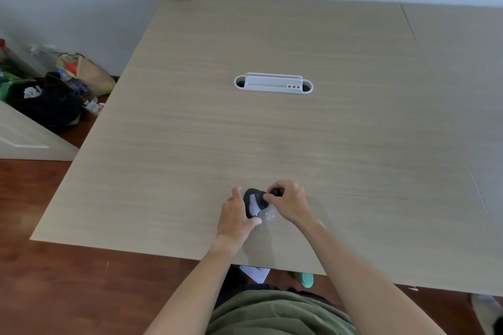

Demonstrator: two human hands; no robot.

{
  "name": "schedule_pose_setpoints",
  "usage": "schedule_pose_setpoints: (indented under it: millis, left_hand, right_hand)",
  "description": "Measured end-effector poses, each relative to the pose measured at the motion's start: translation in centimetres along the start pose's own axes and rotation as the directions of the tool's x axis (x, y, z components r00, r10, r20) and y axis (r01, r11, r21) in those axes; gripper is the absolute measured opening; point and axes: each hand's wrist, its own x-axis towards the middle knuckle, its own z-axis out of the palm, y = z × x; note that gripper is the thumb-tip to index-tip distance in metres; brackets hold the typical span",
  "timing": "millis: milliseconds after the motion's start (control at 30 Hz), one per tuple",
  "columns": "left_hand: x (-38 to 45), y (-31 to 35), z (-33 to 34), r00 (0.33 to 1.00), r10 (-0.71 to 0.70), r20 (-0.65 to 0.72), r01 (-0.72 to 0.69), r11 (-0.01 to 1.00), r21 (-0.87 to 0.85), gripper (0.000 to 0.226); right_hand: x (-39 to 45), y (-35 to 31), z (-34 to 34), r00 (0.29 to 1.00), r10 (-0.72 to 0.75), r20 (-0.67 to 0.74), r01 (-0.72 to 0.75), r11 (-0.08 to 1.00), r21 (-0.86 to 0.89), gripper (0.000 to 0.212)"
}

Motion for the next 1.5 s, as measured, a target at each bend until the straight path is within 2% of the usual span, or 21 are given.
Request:
schedule_pose_setpoints:
  millis: [67,133,233,333,400,567,633,767,800,933,1000,1033,1100,1167,1200,1267,1333,1367,1433,1500]
  left_hand:
    - [-0.2,-0.4,0.1,1.000,0.005,-0.009,-0.005,1.000,0.006,0.086]
    - [-0.4,-1.0,0.3,1.000,-0.006,-0.012,0.006,1.000,-0.014,0.088]
    - [-0.7,-1.7,0.6,0.999,-0.025,-0.029,0.023,0.997,-0.080,0.084]
    - [-0.6,-1.7,0.7,0.998,-0.049,-0.038,0.044,0.991,-0.127,0.096]
    - [-0.6,-1.7,0.6,0.996,-0.075,-0.038,0.068,0.986,-0.154,0.103]
    - [-0.5,-1.7,0.7,0.994,-0.099,-0.048,0.091,0.985,-0.144,0.100]
    - [-0.5,-1.7,0.7,0.994,-0.097,-0.049,0.089,0.987,-0.137,0.099]
    - [-0.4,-1.6,0.6,0.995,-0.085,-0.043,0.079,0.989,-0.122,0.096]
    - [-0.4,-1.6,0.6,0.996,-0.083,-0.043,0.078,0.991,-0.111,0.096]
    - [-0.3,-1.5,0.4,0.997,-0.067,-0.038,0.066,0.997,-0.046,0.093]
    - [-0.2,-1.3,0.5,0.998,-0.053,-0.037,0.053,0.999,-0.005,0.091]
    - [-0.2,-1.3,0.6,0.999,-0.039,-0.037,0.040,0.999,0.027,0.088]
    - [0.0,-1.1,0.8,1.000,-0.014,-0.025,0.017,0.994,0.110,0.082]
    - [0.3,-0.8,0.9,1.000,-0.021,-0.005,0.021,0.985,0.173,0.082]
    - [0.4,-0.7,0.9,1.000,-0.027,0.003,0.025,0.981,0.191,0.082]
    - [0.5,-0.6,0.9,0.999,-0.033,0.013,0.029,0.975,0.219,0.081]
    - [0.6,-0.5,0.7,0.999,-0.037,0.025,0.030,0.972,0.233,0.081]
    - [0.7,-0.4,0.7,0.999,-0.036,0.028,0.028,0.972,0.233,0.082]
    - [0.7,-0.4,0.6,0.999,-0.039,0.028,0.031,0.974,0.223,0.082]
    - [0.7,-0.4,0.6,0.999,-0.045,0.029,0.038,0.976,0.217,0.082]
  right_hand:
    - [0.1,0.2,0.0,0.983,-0.033,-0.181,0.027,0.999,-0.031,0.004]
    - [0.3,0.0,-0.3,0.963,-0.064,-0.261,0.059,0.998,-0.026,0.006]
    - [0.1,-1.0,-0.1,0.983,-0.088,-0.164,0.088,0.996,-0.010,0.007]
    - [-0.2,-1.9,1.0,0.987,-0.105,0.125,0.114,0.991,-0.069,0.010]
    - [0.2,-2.1,1.9,0.972,-0.096,0.214,0.129,0.981,-0.142,0.011]
    - [1.3,-2.9,2.4,0.987,-0.153,-0.057,0.141,0.975,-0.169,0.012]
    - [1.5,-3.4,2.2,0.986,-0.163,-0.041,0.155,0.976,-0.150,0.011]
    - [1.6,-3.4,1.7,0.981,-0.116,0.154,0.135,0.984,-0.118,0.007]
    - [1.7,-2.8,1.6,0.984,-0.101,0.146,0.121,0.983,-0.135,0.007]
    - [1.8,-0.3,0.1,0.982,-0.028,-0.187,0.009,0.995,-0.104,0.005]
    - [1.3,0.1,-0.8,0.968,0.025,-0.249,-0.035,0.999,-0.035,0.006]
    - [1.1,0.1,-1.2,0.972,0.057,-0.230,-0.052,0.998,0.028,0.006]
    - [0.6,-0.1,-1.7,0.994,0.084,-0.073,-0.076,0.990,0.115,0.005]
    - [0.3,-0.1,-1.4,0.994,0.063,0.087,-0.070,0.994,0.080,0.003]
    - [0.3,0.0,-1.1,0.996,0.051,0.079,-0.054,0.998,0.042,0.003]
    - [0.6,0.2,-0.6,0.995,0.023,-0.096,-0.024,1.000,-0.012,0.003]
    - [0.8,0.0,-0.5,0.972,0.007,-0.233,-0.007,1.000,0.001,0.003]
    - [0.8,-0.2,-0.5,0.967,0.001,-0.256,0.005,1.000,0.020,0.004]
    - [0.8,-0.8,-0.8,0.980,0.025,-0.195,-0.006,0.996,0.094,0.004]
    - [0.5,-1.4,-0.9,0.999,0.047,-0.005,-0.046,0.991,0.122,0.003]
